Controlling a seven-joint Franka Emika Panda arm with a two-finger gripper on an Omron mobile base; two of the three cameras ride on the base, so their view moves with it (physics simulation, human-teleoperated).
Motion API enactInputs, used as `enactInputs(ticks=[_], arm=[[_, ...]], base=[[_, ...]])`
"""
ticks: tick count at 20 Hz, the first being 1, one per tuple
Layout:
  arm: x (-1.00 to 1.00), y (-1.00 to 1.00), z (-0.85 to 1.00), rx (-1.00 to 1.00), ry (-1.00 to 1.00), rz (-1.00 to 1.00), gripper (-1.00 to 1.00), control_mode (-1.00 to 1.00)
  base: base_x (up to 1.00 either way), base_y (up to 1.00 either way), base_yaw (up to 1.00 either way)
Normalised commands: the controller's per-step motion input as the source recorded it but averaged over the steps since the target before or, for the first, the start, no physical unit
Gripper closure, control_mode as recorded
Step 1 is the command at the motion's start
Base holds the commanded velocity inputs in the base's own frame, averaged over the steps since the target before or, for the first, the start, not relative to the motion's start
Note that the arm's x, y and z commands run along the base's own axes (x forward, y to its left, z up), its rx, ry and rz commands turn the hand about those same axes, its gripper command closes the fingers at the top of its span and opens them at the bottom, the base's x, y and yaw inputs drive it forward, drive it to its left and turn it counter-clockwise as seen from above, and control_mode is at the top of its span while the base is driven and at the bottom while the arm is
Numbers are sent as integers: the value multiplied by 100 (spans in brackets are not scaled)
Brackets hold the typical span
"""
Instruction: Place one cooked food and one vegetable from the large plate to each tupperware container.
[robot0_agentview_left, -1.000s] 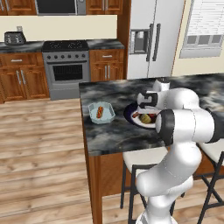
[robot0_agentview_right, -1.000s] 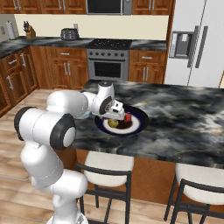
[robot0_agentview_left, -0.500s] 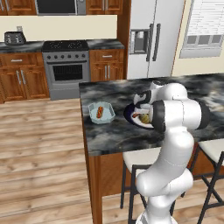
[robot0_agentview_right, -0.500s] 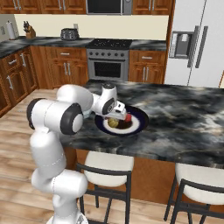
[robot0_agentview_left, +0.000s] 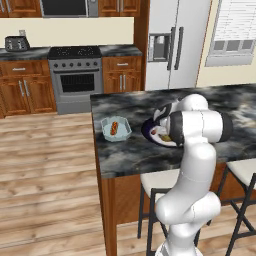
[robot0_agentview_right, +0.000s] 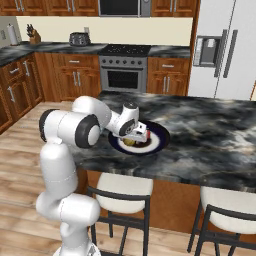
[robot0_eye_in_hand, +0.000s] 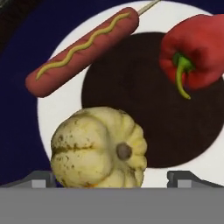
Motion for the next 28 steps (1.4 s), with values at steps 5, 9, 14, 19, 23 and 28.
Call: enactInputs(ticks=[5,9,14,19,23,28], arm=[[25,2,-26,3,0,1,-100,-100],[-3,6,-23,1,0,0,100,-100],[-48,2,0,1,1,-4,100,-100],[-40,47,79,0,-4,-2,100,-100],[-12,91,95,0,-14,0,100,-100],[8,92,58,2,-12,0,100,-100]], base=[[0,0,0],[0,0,0],[0,0,0],[0,0,0],[0,0,0],[0,0,0]])
